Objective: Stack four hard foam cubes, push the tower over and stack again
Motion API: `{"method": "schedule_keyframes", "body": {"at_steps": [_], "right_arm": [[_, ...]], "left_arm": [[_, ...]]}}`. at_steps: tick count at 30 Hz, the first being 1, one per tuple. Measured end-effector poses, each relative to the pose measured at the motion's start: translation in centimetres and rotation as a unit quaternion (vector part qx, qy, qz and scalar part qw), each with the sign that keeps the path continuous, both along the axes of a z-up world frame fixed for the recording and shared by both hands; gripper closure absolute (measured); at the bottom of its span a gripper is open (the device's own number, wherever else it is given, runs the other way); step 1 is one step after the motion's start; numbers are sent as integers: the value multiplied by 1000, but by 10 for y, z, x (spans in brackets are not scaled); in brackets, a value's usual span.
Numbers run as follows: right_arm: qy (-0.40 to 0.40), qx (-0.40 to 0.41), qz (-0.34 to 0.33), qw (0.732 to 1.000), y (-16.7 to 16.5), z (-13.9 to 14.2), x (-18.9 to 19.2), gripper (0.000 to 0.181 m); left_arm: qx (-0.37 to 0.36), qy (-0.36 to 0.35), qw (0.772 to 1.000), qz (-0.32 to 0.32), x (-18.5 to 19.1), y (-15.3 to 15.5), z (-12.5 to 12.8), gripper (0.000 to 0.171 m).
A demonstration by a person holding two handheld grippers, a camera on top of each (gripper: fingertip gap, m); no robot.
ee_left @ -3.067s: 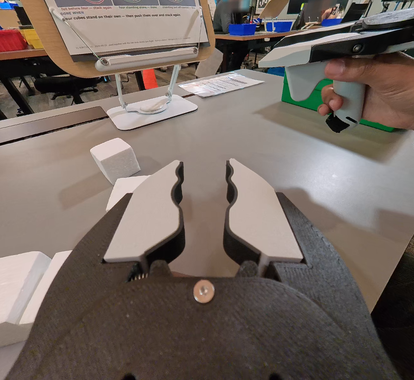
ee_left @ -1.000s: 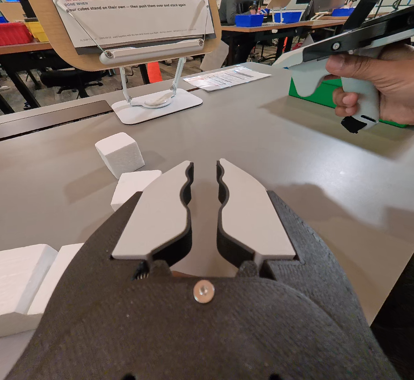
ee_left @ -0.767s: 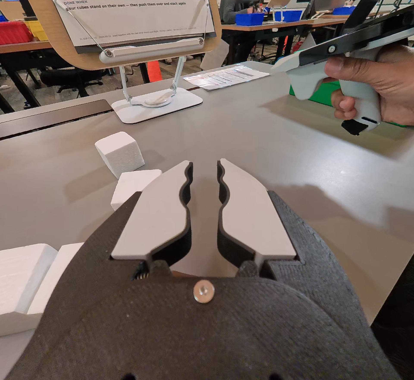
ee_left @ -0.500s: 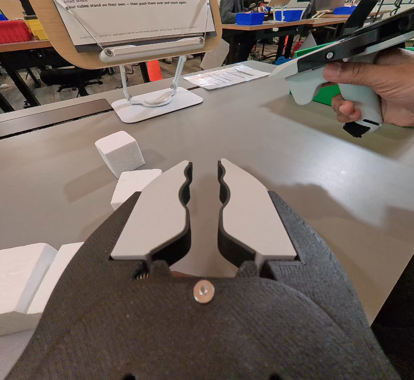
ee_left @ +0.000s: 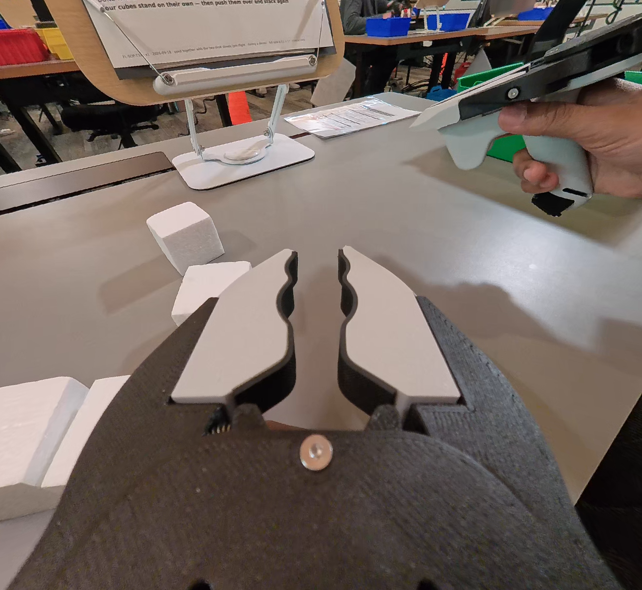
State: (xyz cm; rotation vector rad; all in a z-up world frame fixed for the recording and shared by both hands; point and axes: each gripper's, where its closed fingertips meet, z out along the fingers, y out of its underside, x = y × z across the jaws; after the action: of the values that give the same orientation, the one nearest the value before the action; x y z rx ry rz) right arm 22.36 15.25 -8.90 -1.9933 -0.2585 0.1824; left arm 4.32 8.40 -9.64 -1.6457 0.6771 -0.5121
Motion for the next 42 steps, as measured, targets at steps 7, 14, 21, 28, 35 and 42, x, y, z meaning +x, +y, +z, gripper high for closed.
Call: {"method": "schedule_keyframes", "body": {"at_steps": [7, 14, 21, 28, 35, 42], "right_arm": [[-15, -4, 14, 1000, -1, -4, -4, 161], [-23, -9, 24, 999, -2, -7, -8, 156], [-22, -12, 37, 999, -3, -8, -12, 150], [-47, -14, 55, 997, -6, -10, -15, 156], [-49, 0, 132, 990, -19, -2, -34, 136], [6, 0, 168, 986, -27, 10, -50, 114]], "left_arm": [[-2, 2, 1000, -1, 1, 0, -1, 148], [-3, 1, 1000, -1, 0, 0, -1, 148], [-3, 0, 1000, 0, 0, 0, -1, 148], [-3, 0, 1000, 1, -1, 0, -1, 148], [-4, -2, 1000, -3, -1, -1, 0, 148], [-2, -19, 1000, 22, -16, 2, 8, 142]]}}
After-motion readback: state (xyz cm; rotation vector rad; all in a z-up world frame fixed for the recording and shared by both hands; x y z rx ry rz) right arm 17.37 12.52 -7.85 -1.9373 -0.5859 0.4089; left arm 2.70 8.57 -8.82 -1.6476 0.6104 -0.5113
